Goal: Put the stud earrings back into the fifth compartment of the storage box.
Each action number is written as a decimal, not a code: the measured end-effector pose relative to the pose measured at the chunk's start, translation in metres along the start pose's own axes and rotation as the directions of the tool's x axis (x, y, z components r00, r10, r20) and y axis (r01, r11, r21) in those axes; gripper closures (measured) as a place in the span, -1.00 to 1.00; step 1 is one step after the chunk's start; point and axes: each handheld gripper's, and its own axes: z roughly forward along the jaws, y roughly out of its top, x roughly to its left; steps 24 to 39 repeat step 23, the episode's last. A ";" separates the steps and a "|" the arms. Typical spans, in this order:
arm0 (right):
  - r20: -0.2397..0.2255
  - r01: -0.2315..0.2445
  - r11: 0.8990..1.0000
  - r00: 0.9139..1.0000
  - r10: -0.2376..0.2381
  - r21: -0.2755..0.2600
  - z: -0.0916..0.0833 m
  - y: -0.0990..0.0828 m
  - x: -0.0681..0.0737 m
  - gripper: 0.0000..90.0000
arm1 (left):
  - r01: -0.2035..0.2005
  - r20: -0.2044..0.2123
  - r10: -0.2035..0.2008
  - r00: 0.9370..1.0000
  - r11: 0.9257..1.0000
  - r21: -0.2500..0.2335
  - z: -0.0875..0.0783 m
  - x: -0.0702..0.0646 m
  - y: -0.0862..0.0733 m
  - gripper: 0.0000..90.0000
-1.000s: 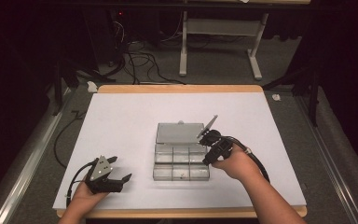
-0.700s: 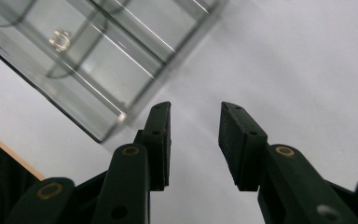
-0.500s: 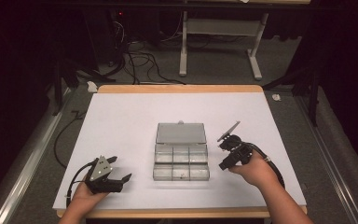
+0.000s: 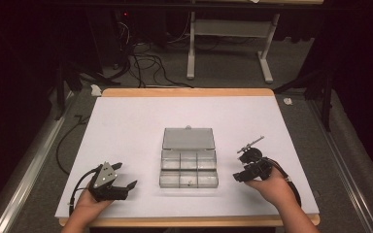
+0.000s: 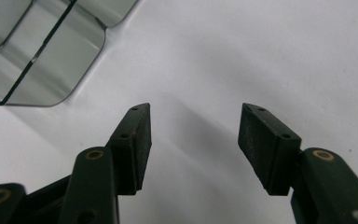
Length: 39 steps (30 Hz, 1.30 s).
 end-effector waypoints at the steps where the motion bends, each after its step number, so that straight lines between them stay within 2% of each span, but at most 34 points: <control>1: 0.006 0.001 0.999 1.000 -0.001 -0.033 0.001 -0.003 0.001 -0.02 | -0.001 -0.001 0.001 1.000 1.000 -0.001 0.000 0.000 0.000 -0.65; 3: 0.002 0.003 0.996 1.000 -0.003 -0.088 0.002 -0.008 0.003 -0.08 | 0.000 0.000 0.000 1.000 1.000 -0.001 0.000 0.000 0.000 -0.65; 6: 0.024 0.007 0.985 1.000 -0.003 -0.171 0.006 -0.018 0.007 -0.13 | 0.000 0.000 0.000 1.000 1.000 0.000 0.000 0.000 0.000 -0.65; 8: 0.037 -0.004 0.975 0.999 0.012 -0.224 0.010 -0.025 0.008 -0.17 | -0.002 -0.001 0.002 1.000 1.000 -0.002 0.000 0.000 0.000 -0.65; 11: 0.070 -0.022 0.950 0.996 0.046 -0.312 0.015 -0.036 0.008 -0.21 | -0.002 0.000 0.002 1.000 1.000 0.000 0.000 0.000 0.000 -0.65; 12: 0.079 -0.031 0.936 0.995 0.062 -0.351 0.017 -0.041 0.008 -0.20 | -0.001 -0.002 0.001 1.000 1.000 -0.006 0.000 0.000 0.000 -0.65; 13: 0.074 -0.062 0.911 0.992 0.100 -0.408 0.021 -0.050 0.009 -0.18 | -0.001 -0.004 0.001 1.000 1.000 -0.010 -0.001 0.000 0.000 -0.65; 14: 0.065 -0.076 0.898 0.991 0.116 -0.432 0.024 -0.056 0.009 -0.11 | -0.001 -0.003 0.001 1.000 1.000 -0.012 -0.001 0.000 0.000 -0.66; 15: 0.053 -0.108 0.906 0.989 0.142 -0.410 0.025 -0.059 0.009 -0.19 | 0.006 0.001 -0.006 1.000 1.000 -0.010 -0.001 0.001 0.000 -0.66; 16: 0.053 -0.108 0.906 0.989 0.142 -0.410 0.025 -0.059 0.009 -0.19 | 0.006 0.001 -0.006 1.000 1.000 -0.010 -0.001 0.001 0.000 -0.66; 17: 0.102 -0.057 0.907 0.989 0.109 -0.417 0.019 -0.059 0.010 -0.28 | 0.009 0.002 -0.009 1.000 1.000 -0.010 -0.001 0.001 0.000 -0.66; 18: 0.126 -0.040 0.900 0.987 0.104 -0.435 0.018 -0.061 0.010 -0.25 | 0.009 0.000 -0.009 1.000 1.000 -0.010 -0.001 0.001 0.000 -0.66; 19: 0.128 -0.050 0.894 0.985 0.119 -0.445 0.018 -0.063 0.009 -0.28 | 0.008 -0.004 -0.008 1.000 1.000 -0.012 -0.001 0.001 0.000 -0.66; 21: 0.085 -0.089 0.886 0.986 0.143 -0.455 0.019 -0.063 0.003 -0.39 | 0.006 -0.010 -0.006 1.000 1.000 -0.008 -0.001 0.000 0.000 -0.66; 23: 0.091 -0.096 0.881 0.984 0.155 -0.464 0.019 -0.061 -0.001 -0.45 | 0.006 -0.013 -0.006 1.000 1.000 -0.003 0.000 0.000 0.000 -0.66; 39: 0.091 -0.096 0.881 0.984 0.155 -0.464 0.019 -0.061 -0.001 -0.45 | 0.006 -0.013 -0.006 1.000 1.000 -0.003 0.000 0.000 0.000 -0.66</control>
